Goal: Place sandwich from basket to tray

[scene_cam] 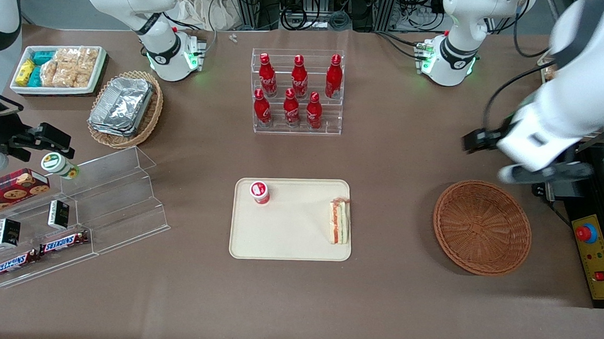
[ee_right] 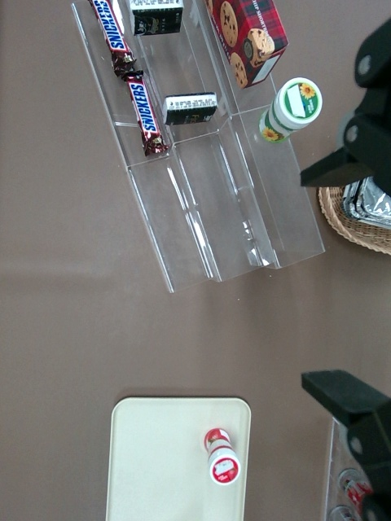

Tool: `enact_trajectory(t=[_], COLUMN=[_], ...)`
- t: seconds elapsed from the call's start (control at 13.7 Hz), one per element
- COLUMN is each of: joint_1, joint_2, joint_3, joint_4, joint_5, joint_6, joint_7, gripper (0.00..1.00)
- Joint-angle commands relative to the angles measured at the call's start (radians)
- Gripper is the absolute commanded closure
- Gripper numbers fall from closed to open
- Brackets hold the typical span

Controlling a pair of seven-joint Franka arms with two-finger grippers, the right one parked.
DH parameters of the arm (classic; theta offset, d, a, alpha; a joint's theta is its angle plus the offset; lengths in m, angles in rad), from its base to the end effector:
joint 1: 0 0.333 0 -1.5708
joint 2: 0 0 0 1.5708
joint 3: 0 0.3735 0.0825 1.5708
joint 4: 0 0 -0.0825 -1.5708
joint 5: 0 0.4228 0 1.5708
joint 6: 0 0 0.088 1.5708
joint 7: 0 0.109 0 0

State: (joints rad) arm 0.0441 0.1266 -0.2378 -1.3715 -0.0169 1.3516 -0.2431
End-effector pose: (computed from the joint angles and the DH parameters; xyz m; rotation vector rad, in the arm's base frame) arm 0.6049 -0.1089 0.6875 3.1175 0.0727 -0.2337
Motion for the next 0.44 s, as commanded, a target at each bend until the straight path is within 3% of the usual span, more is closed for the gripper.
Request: enact_trajectory(t=[0.0, 0.36], joint_1=[-0.006, -0.05], joint_2=[-0.105, -0.088], joint_3=[0.099, 0.101], joint_4=[-0.049, -0.038], joint_5=[-0.048, -0.023], joint_6=[-0.058, -0.06], joint_7=[0.136, 0.136], gripper=[0.0, 0.0])
